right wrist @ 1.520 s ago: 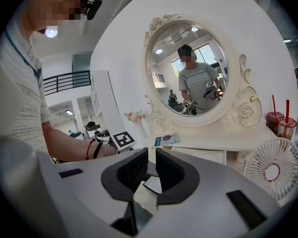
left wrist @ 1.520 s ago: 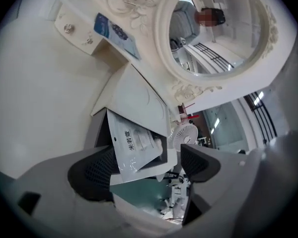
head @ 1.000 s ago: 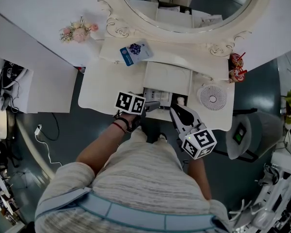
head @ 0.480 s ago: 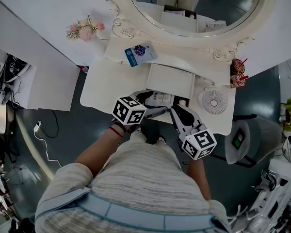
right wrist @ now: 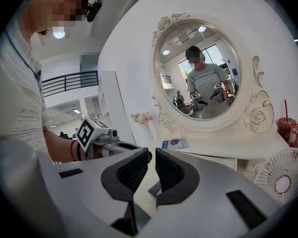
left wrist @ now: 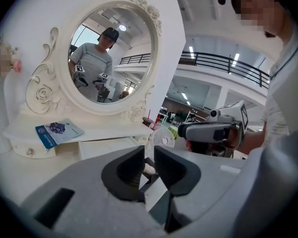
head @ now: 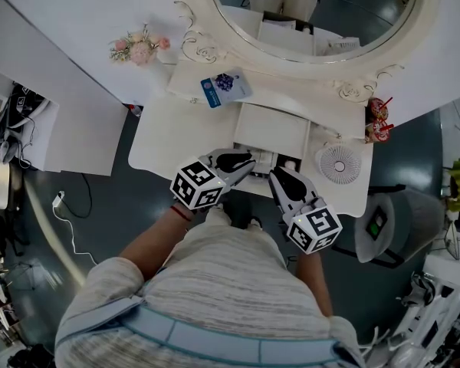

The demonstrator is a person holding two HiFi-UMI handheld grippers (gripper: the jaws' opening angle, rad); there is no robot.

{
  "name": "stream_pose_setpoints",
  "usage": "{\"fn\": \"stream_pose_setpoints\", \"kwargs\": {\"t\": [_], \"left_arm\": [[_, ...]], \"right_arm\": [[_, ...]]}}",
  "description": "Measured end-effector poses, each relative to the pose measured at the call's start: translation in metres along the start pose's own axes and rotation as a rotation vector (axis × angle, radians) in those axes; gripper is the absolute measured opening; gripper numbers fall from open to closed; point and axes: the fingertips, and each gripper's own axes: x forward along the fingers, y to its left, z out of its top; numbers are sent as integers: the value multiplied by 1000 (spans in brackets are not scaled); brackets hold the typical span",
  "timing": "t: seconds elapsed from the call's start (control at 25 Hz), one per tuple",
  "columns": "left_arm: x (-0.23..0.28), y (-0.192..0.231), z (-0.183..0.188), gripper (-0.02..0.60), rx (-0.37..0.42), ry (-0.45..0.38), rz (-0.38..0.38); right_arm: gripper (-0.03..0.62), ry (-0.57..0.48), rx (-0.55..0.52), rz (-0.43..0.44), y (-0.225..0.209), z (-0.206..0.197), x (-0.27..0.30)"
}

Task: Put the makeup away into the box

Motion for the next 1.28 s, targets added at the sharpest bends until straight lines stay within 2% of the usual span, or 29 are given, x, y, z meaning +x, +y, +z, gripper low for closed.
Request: {"fn": "stream_pose_setpoints", "kwargs": {"t": [0.08,0.16,0.44,0.8,1.04,1.28], "left_arm": [[-3,2,1,31,-6,-6,-5],[-4,4,-1,14,-19,-6,-19],[-6,11,-7,12,-1,0,-22],[-8,53,-14,12,198,64,141],[-9,73,-16,14,244,85,199],[-10,100,-23,14,345,166,278]], "right_arm": [[11,2,-1,2,1,0,2],[11,4,-2,4,2,-1,4],[11,7,-2,3,3,0,11],[11,15,5,-10,2,-4,16],[11,23,12,-14,0,-8,19],[11,30,21,-21,-1,-11,23]]}}
